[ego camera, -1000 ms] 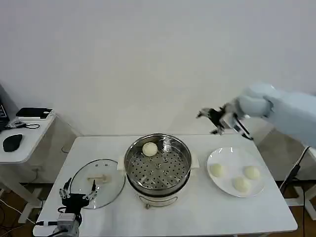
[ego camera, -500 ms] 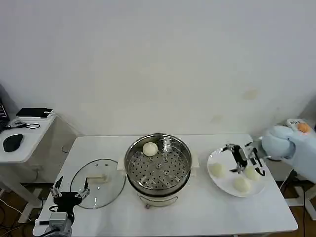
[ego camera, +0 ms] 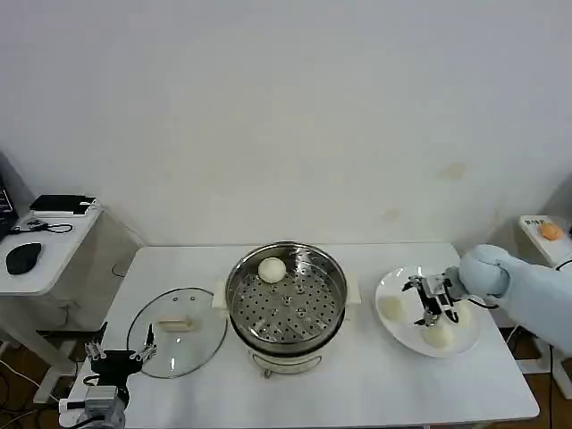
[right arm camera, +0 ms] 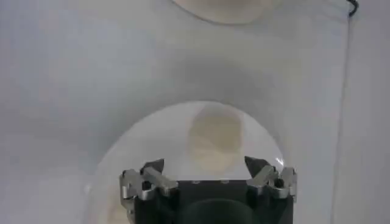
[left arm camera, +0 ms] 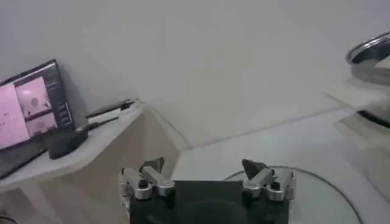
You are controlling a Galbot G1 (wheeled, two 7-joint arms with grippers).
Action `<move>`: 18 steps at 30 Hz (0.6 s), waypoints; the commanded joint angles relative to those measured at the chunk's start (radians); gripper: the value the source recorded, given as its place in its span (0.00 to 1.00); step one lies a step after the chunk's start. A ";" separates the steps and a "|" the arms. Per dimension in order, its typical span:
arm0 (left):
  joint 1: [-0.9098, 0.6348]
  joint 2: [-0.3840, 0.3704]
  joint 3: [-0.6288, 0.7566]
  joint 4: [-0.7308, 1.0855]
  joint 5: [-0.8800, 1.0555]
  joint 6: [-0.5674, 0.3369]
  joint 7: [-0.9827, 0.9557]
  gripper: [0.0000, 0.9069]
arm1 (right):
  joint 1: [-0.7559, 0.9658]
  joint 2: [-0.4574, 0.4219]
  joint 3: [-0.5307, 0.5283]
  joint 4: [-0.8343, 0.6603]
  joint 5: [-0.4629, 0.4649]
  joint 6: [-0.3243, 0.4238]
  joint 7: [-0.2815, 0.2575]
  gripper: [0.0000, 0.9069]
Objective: Take steamed baozi put them in steamer then cover it.
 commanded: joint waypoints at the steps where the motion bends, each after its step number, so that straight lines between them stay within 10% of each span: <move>1: -0.001 0.004 -0.007 0.003 -0.002 0.000 0.000 1.00 | -0.036 0.129 0.025 -0.143 -0.014 -0.010 -0.007 0.99; 18: -0.010 0.002 0.000 0.016 -0.001 0.001 0.003 1.00 | -0.055 0.174 0.025 -0.190 -0.039 -0.024 -0.018 0.70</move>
